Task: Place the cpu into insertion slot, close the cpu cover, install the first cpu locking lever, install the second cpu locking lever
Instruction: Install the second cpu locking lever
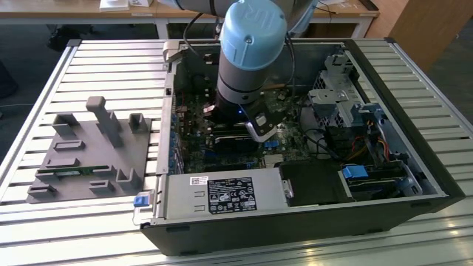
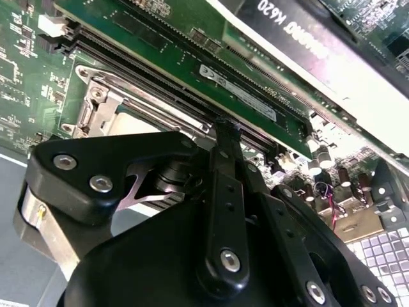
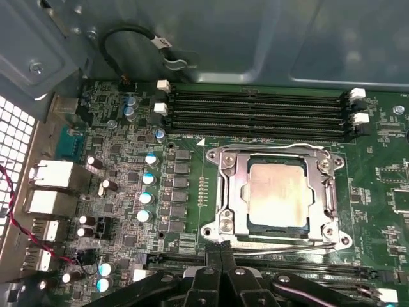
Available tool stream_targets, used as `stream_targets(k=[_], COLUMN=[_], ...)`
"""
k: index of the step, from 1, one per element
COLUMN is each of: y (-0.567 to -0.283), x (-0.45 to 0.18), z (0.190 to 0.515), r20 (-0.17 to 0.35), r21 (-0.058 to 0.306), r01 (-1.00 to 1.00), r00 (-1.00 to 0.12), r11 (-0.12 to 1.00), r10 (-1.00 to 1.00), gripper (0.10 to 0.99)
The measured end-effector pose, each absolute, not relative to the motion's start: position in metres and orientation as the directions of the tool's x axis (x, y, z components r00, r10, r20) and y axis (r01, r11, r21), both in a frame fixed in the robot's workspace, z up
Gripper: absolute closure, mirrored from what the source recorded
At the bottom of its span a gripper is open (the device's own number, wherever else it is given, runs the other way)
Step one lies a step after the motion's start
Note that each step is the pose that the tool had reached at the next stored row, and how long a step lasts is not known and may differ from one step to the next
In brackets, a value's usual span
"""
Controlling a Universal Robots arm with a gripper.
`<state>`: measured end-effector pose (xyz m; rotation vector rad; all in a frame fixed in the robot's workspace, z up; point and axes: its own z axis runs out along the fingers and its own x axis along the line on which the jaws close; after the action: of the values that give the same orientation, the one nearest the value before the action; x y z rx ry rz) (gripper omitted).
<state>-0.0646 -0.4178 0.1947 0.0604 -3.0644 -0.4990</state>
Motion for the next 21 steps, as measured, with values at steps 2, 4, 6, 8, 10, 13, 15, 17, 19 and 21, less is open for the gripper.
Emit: stream_targets(k=[2, 4, 6, 8, 10, 13, 15, 17, 19, 21], y=[-0.4178, -0.4177, -0.4175, -0.4175, -0.4173, -0.417, -0.4167, -0.4157, -0.4141, -0.412], x=[-0.0654, -0.0656, -0.0661, -0.0676, -0.068, -0.0682, -0.0684, -0.0688, -0.0691, -0.0698], z=[0.1936, 0.1927, 0.1916, 0.1904, 0.1896, 0.1882, 0.1877, 0.1872, 0.1864, 0.1856], r20=[0.029, 0.029, 0.029, 0.029, 0.029, 0.028, 0.028, 0.028, 0.028, 0.028], r21=[0.32, 0.323, 0.327, 0.333, 0.339, 0.345, 0.348, 0.351, 0.353, 0.354], r01=[-0.033, -0.033, -0.032, -0.032, -0.033, -0.033, -0.032, -0.032, -0.033, -0.033], r00=[-0.999, -0.999, -0.999, -0.999, -0.999, -0.999, -0.999, -0.999, -0.999, -0.999], r11=[0.947, 0.946, 0.944, 0.943, 0.94, 0.938, 0.937, 0.936, 0.935, 0.935], r10=[-0.044, -0.045, -0.044, -0.045, -0.045, -0.045, -0.045, -0.045, -0.045, -0.045], gripper=[0.98, 0.98, 0.98, 0.98, 0.98, 0.98, 0.98, 0.98, 0.98, 0.98])
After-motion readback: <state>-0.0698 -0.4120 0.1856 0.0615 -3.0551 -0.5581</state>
